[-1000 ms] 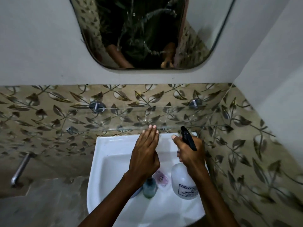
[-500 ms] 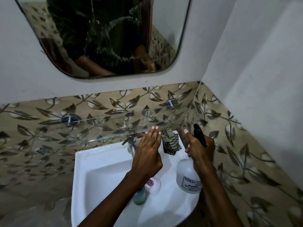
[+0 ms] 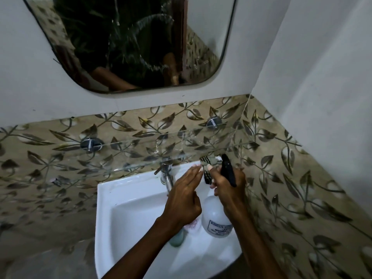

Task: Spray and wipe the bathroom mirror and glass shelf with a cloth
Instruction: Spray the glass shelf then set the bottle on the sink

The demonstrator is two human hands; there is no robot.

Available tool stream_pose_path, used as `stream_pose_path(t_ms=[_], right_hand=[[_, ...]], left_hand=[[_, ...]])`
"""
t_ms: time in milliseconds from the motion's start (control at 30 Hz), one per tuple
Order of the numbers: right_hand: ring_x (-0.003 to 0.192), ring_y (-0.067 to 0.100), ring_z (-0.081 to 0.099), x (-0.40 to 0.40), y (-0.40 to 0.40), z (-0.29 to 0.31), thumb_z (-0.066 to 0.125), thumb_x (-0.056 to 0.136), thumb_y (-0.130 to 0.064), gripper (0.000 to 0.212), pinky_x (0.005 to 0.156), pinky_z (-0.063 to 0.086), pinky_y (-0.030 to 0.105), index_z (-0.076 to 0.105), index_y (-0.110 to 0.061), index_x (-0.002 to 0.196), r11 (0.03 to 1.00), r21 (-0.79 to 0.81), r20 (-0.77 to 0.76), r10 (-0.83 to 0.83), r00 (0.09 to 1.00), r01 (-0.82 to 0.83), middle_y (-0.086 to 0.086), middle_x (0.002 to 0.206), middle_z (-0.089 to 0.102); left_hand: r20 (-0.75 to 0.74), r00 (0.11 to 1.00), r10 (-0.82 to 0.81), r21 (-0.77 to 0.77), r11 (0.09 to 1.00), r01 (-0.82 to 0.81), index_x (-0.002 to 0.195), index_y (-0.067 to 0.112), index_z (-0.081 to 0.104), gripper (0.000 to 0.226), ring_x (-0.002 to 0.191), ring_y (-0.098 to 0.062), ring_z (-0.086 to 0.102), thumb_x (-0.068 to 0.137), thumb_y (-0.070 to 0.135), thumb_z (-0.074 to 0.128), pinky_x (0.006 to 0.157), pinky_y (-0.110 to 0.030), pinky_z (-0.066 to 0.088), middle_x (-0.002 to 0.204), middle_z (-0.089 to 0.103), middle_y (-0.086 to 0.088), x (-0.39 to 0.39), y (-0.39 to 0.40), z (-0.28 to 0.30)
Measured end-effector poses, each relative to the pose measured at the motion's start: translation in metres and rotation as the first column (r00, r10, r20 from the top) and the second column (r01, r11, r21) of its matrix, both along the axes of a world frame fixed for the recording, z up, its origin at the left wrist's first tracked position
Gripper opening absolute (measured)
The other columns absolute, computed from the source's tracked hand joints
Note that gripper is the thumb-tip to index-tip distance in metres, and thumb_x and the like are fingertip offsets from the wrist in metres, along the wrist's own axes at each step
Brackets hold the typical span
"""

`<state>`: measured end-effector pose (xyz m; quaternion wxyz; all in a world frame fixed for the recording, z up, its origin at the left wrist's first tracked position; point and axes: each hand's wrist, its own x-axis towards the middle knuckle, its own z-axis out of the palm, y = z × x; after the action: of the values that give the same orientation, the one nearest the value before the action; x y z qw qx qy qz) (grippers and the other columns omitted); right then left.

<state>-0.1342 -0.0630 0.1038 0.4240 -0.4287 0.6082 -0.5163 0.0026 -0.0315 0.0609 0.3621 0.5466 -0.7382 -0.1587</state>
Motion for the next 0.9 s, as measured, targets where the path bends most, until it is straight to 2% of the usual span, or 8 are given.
stream_pose_path(t_ms=[67,167,267,333,400,533,700,900], right_hand=[[0.066,0.022,0.069,0.010,0.005,-0.007,0.081,0.083,-0.019,0.019,0.058,0.051,0.033,0.064,-0.013,0.077,0.993,-0.049,-0.010,0.108,0.994,-0.108,0.008,0.070,0.068],[0.081,0.020,0.070,0.021,0.013,-0.023,0.083,0.081,-0.023,0.019,0.075,0.058,0.041,0.066,-0.015,0.086,0.985,-0.069,-0.022,0.154,0.988,-0.156,0.003,0.081,0.069],[0.096,0.015,0.068,0.028,0.019,-0.039,0.084,0.083,-0.022,0.020,0.089,0.055,0.037,0.068,-0.018,0.095,0.988,-0.067,-0.023,0.137,0.990,-0.138,0.000,0.095,0.071],[0.100,0.014,0.067,0.031,0.020,-0.047,0.083,0.081,-0.028,0.025,0.088,0.053,0.033,0.068,-0.023,0.100,0.985,-0.060,-0.053,0.156,0.986,-0.159,-0.004,0.100,0.071],[0.099,0.014,0.066,0.031,0.017,-0.057,0.083,0.078,-0.029,0.031,0.085,0.052,0.028,0.065,-0.025,0.103,0.982,-0.057,-0.098,0.173,0.980,-0.179,-0.003,0.103,0.069],[0.096,0.011,0.065,0.018,0.011,-0.077,0.084,0.078,-0.012,0.039,0.078,0.047,0.013,0.063,-0.028,0.107,0.970,0.077,-0.207,0.243,0.948,-0.232,-0.004,0.104,0.069],[0.098,0.015,0.064,0.000,-0.004,-0.096,0.080,0.078,0.003,0.044,0.085,0.050,0.026,0.069,-0.010,0.119,0.935,0.192,-0.307,0.345,0.887,-0.297,-0.006,0.103,0.066],[0.095,0.015,0.068,0.015,-0.054,-0.112,0.080,0.076,0.005,0.035,0.085,0.055,0.033,0.075,-0.012,0.107,0.950,0.061,-0.332,0.309,0.891,-0.307,-0.005,0.099,0.072]], left_hand=[[-0.217,0.975,-0.041,0.198,0.976,0.085,0.152,0.025,0.037,0.091,0.140,0.006,0.036,0.069,-0.010,0.051,0.110,-0.028,0.042,0.150,0.047,0.010,0.005,0.012,-0.003],[-0.428,0.897,-0.113,0.454,0.831,0.321,0.152,0.026,0.031,0.095,0.137,0.001,0.043,0.071,-0.016,0.057,0.102,-0.015,0.043,0.149,0.045,0.014,0.008,0.025,-0.011],[-0.319,0.942,-0.109,0.564,0.777,0.281,0.141,0.034,0.036,0.086,0.133,-0.006,0.045,0.072,0.008,0.081,0.098,-0.005,0.037,0.142,0.045,0.014,0.007,0.033,-0.021],[-0.254,0.965,-0.064,0.548,0.813,0.198,0.137,0.026,0.046,0.083,0.116,0.004,0.048,0.066,0.026,0.090,0.086,0.002,0.037,0.129,0.049,0.016,0.004,0.033,-0.024],[-0.239,0.970,-0.035,0.506,0.849,0.155,0.130,0.013,0.056,0.077,0.105,0.012,0.043,0.063,0.022,0.092,0.078,0.007,0.034,0.118,0.051,0.015,-0.001,0.029,-0.028],[-0.210,0.976,0.065,0.481,0.875,0.045,0.120,0.020,0.061,0.073,0.099,-0.002,0.053,0.053,0.032,0.091,0.083,-0.010,0.043,0.115,0.058,0.010,-0.004,0.016,-0.050],[-0.153,0.979,0.137,0.457,0.888,-0.053,0.127,0.014,0.062,0.082,0.117,-0.021,0.058,0.047,0.022,0.077,0.097,-0.030,0.048,0.124,0.063,-0.001,0.000,-0.013,-0.075],[-0.051,0.964,0.260,0.495,0.845,-0.202,0.153,0.018,0.036,0.088,0.152,-0.022,0.021,0.071,0.014,0.069,0.117,-0.037,0.035,0.160,0.034,-0.007,-0.006,-0.042,-0.089]])
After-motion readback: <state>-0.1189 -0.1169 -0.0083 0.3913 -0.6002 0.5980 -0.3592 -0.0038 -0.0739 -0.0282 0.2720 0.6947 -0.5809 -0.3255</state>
